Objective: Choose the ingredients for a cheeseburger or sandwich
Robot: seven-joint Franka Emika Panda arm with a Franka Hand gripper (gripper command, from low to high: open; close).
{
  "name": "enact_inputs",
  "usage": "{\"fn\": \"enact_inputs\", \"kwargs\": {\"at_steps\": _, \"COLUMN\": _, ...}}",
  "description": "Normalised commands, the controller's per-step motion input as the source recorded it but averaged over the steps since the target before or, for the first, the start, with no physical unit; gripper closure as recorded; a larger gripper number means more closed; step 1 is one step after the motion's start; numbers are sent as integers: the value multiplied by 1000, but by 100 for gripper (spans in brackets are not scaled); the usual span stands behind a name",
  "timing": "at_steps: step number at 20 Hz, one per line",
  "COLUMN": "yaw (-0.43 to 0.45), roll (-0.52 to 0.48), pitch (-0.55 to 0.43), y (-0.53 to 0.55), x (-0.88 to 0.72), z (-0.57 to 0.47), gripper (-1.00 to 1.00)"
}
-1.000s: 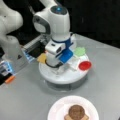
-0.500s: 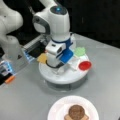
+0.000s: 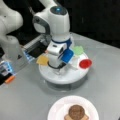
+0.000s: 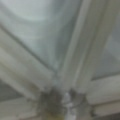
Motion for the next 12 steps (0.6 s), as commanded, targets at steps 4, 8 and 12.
{"fn": "enact_inputs", "kwargs": {"at_steps": 4, "yaw": 434, "roll": -25, "pitch": -103, "y": -92, "x": -129, "z": -112, "gripper": -100}}
{"fn": "enact_inputs", "kwargs": {"at_steps": 8, "yaw": 443, "roll": -5, "pitch": -103, "y": -106, "x": -102, "z": -127, "gripper": -100}}
{"fn": "enact_inputs", "kwargs": {"at_steps": 12, "yaw": 415, "roll": -9, "pitch": -88, "y": -110, "x": -84, "z": -137, "gripper": -100}}
